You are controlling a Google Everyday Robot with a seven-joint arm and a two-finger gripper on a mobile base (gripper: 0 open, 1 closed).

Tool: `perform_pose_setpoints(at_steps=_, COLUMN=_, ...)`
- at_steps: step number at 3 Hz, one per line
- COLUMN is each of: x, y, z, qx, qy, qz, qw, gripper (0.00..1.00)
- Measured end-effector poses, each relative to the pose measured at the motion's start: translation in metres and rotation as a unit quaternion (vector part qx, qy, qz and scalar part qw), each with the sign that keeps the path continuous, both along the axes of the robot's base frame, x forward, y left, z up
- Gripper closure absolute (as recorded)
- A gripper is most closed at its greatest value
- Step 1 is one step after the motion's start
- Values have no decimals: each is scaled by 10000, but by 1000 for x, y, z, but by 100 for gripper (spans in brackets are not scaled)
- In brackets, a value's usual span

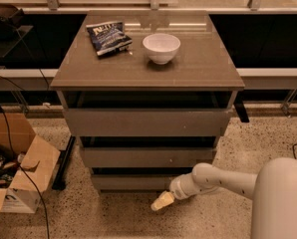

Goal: Open bottom drawer

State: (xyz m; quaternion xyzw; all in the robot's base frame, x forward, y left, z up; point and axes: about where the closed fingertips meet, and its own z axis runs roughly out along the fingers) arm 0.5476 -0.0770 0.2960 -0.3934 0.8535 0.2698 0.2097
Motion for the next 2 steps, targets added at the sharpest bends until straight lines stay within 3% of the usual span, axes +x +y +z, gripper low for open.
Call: perform_pose_setpoints(at_steps=2, x=27, y=-20, z=-50, qx=245, qy=64, qz=-215, qw=9994, gripper=0)
